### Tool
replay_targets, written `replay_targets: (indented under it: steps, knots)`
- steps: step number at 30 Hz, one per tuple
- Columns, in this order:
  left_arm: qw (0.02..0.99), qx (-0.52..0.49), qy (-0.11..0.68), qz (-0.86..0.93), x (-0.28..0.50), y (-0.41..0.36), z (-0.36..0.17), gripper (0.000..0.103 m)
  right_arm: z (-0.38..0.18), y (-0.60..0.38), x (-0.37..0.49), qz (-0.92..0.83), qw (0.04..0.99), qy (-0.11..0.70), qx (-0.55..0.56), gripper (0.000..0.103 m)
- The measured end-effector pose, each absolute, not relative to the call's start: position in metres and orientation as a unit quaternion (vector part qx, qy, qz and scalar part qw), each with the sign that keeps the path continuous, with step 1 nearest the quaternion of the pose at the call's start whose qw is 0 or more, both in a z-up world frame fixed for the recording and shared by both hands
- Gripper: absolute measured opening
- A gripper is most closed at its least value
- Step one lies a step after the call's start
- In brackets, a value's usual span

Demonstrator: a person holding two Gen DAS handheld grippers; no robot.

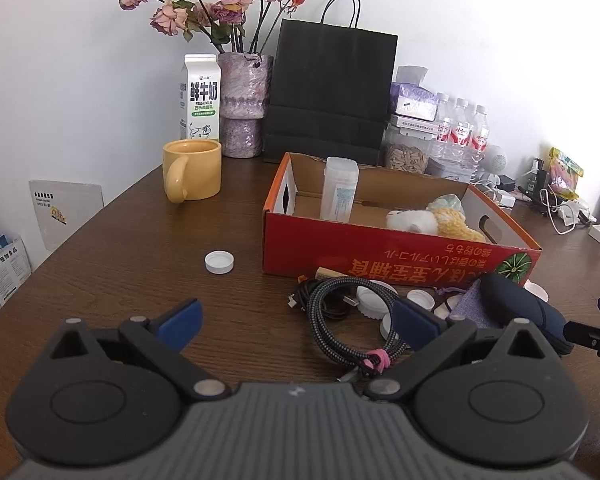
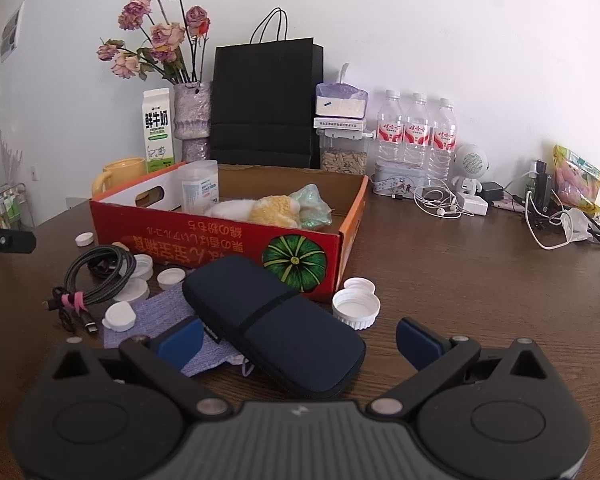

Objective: Organize objects
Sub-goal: 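Grasp a white bottle cap with the right gripper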

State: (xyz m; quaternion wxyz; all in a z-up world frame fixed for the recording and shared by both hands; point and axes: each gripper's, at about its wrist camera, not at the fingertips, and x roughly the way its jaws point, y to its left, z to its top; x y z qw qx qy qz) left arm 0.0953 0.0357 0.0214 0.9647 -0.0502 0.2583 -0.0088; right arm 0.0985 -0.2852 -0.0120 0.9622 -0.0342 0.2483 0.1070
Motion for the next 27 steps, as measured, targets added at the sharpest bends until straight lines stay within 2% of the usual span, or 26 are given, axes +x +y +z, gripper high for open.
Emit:
replay_targets:
  steps: [3, 13, 18, 27]
  knots:
    - [0.964, -0.051, 0.260, -0.005, 0.098, 0.036, 0.021, 0.103, -0.010, -0.294, 0.109, 0.093, 0.964, 0.249, -0.028, 0.101]
    - [0.964, -0.044, 0.260, 0.015, 0.115, 0.046, 0.026, 0.103, -0.012, -0.315, 0.166, 0.057, 0.947, 0.315, -0.019, 0.074]
    - [0.964, -0.037, 0.262, 0.023, 0.122, 0.054, 0.027, 0.103, -0.017, -0.316, 0.193, 0.061, 0.933, 0.354, -0.016, 0.066]
    - [0.960, -0.029, 0.276, 0.035, 0.144, 0.071, 0.029, 0.103, -0.024, -0.312, 0.228, 0.072, 0.907, 0.416, -0.004, 0.057]
